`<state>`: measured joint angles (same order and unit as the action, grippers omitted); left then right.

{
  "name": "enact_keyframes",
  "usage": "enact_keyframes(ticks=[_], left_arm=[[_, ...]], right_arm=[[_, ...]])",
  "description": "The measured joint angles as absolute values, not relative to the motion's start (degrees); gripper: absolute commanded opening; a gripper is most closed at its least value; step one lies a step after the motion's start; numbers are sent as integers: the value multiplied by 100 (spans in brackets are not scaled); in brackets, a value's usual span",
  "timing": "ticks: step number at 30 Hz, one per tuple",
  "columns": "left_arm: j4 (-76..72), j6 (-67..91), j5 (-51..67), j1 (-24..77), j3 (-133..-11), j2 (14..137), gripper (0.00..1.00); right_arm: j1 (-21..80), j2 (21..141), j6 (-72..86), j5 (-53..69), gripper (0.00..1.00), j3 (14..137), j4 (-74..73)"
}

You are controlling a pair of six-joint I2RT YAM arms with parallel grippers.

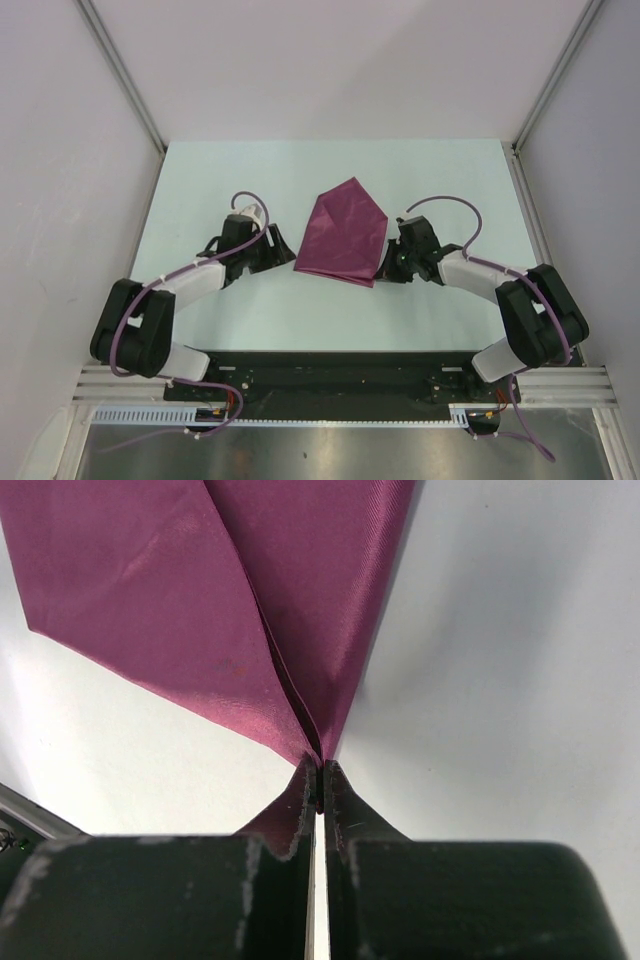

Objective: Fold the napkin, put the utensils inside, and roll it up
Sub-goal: Fold the napkin

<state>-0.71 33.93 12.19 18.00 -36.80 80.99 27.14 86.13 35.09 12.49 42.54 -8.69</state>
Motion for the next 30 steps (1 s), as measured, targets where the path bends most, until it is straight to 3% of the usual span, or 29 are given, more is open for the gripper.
enact_keyframes(ticks=[3,6,10,13,24,30], left_arm=[[-119,3393,1219,1804,-3673,8182,72],[-163,3393,1219,1828,-3673,8272,69],[-257,3398,1223,1876,-3664,8433,65],[-346,3400,1232,1914,-3649,8621,62],[-1135,3514,1525,1949,-3649,9098,43],[-1284,3597,1584,1979,-3599,9166,38]], right_arm=[[2714,8619,3511,1260,0,4200,-869],[2714,8672,3514,1297,6,4171,-869],[2716,8683,3527,1321,35,4156,-875],[2716,8672,3500,1326,47,4158,-908],[2615,7937,3334,1245,56,4160,-1271],[2582,7784,3052,1249,58,4307,-1345]])
